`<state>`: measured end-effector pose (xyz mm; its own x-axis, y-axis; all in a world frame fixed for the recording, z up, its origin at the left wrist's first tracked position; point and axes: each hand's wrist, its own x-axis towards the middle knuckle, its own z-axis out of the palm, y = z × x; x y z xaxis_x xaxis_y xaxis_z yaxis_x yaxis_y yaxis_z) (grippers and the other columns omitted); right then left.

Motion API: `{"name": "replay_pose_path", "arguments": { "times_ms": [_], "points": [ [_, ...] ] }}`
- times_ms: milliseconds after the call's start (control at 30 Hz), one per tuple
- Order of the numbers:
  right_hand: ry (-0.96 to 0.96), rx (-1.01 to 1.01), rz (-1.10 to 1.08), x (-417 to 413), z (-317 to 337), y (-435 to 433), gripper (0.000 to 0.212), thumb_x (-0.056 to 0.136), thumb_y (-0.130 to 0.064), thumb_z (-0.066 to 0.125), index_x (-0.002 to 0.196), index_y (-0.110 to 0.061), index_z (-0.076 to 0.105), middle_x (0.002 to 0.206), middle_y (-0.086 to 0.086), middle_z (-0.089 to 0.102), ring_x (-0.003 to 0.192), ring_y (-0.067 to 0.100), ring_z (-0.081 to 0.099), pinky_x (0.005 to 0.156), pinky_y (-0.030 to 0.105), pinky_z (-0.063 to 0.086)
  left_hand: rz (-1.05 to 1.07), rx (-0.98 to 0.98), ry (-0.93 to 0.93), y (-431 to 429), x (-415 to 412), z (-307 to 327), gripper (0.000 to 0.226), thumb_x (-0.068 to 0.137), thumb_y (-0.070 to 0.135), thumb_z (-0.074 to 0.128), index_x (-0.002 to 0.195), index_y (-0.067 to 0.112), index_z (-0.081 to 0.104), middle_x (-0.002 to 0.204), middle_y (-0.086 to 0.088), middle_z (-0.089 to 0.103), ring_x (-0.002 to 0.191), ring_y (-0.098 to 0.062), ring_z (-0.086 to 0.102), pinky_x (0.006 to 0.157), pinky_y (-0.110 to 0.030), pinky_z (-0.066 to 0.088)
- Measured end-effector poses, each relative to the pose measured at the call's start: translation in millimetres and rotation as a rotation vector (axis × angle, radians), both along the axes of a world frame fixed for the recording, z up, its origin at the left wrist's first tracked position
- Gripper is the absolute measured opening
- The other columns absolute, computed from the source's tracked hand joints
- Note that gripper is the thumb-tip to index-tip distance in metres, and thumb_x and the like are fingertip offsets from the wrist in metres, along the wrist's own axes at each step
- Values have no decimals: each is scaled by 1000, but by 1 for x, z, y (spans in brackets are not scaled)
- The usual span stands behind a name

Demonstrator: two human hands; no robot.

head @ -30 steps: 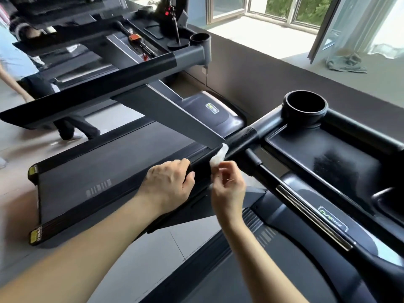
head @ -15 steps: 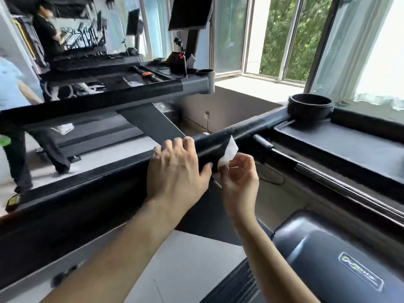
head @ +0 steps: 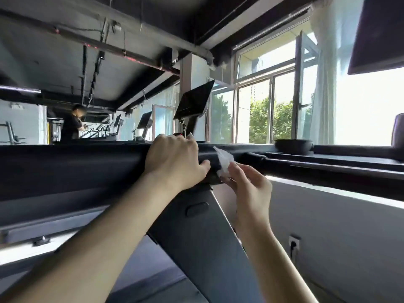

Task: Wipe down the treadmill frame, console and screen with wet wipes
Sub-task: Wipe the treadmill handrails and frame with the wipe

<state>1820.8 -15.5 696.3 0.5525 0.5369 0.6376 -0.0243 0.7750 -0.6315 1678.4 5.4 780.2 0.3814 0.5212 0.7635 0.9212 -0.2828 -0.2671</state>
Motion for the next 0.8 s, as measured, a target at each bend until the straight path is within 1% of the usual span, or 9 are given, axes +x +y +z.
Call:
{"name": "replay_pose_path", "arguments": {
  "times_ms": [67, 133, 233, 300, 400, 533, 567, 667, 800],
  "points": [
    [-17, -8, 52, -4, 7, 4, 13, 82, -12, 76, 92, -4, 75, 85, 17, 75, 82, 33, 71, 82, 47, 57, 23, 16, 35, 0, -1, -1, 64, 94, 70, 38, 117, 14, 61, 101, -7, 69, 90, -26, 65, 85, -38, 46],
    [-61, -6, 19, -8, 12, 7, 9, 84, 0, 74, 92, -4, 71, 82, 12, 73, 75, 28, 68, 76, 45, 56, 34, 2, 52, 1, -1, -1, 73, 93, 72, 33, 129, 12, 56, 106, -9, 69, 94, -26, 65, 87, -39, 46],
    [-277, -16, -256, -8, 3, 19, 16, 86, 2, 71, 90, -14, 72, 83, -1, 72, 74, 21, 70, 70, 37, 58, 30, -5, 50, 2, -1, 0, 74, 93, 72, 32, 130, 12, 56, 108, -9, 70, 98, -27, 66, 90, -40, 48],
    [-443, 1, -475, -3, -14, 27, 16, 88, -5, 73, 91, -21, 75, 94, -12, 65, 83, 12, 67, 75, 28, 54, 28, 23, 46, 3, -1, -1, 67, 94, 70, 36, 124, 14, 58, 107, -7, 70, 97, -25, 67, 88, -38, 47],
    [-449, -54, -712, 19, -28, 46, 18, 91, -10, 69, 94, -27, 74, 99, -15, 57, 83, 8, 60, 73, 28, 48, 35, 48, 55, 5, -2, -2, 65, 94, 69, 36, 122, 15, 59, 106, -6, 70, 96, -24, 67, 84, -38, 45],
    [-340, -68, -705, 14, -34, 55, 11, 95, -14, 63, 91, -23, 68, 92, -11, 69, 81, 12, 63, 76, 37, 52, 31, 52, 55, 7, -2, -3, 64, 94, 69, 36, 118, 15, 59, 107, -6, 71, 98, -24, 67, 87, -39, 46],
    [-347, -35, -663, 2, -34, 51, 12, 95, -14, 62, 90, -24, 66, 88, -11, 70, 81, 11, 64, 76, 37, 53, 29, 50, 54, 7, -2, -3, 63, 94, 70, 35, 118, 16, 59, 107, -5, 71, 99, -24, 68, 88, -39, 46],
    [-400, 107, -609, -24, -33, 41, 13, 91, -5, 68, 88, -19, 68, 82, -13, 69, 75, 7, 63, 70, 23, 50, 32, 63, 55, 9, -3, -2, 63, 94, 70, 35, 117, 16, 59, 109, -4, 71, 100, -23, 68, 88, -38, 46],
    [-375, 154, -600, 0, -29, 56, 8, 92, -8, 71, 91, -17, 70, 86, -9, 64, 75, 12, 61, 69, 24, 49, 46, 92, 57, 10, -1, -4, 63, 94, 70, 36, 120, 17, 58, 109, -5, 71, 100, -25, 68, 86, -38, 46]
  ]
}}
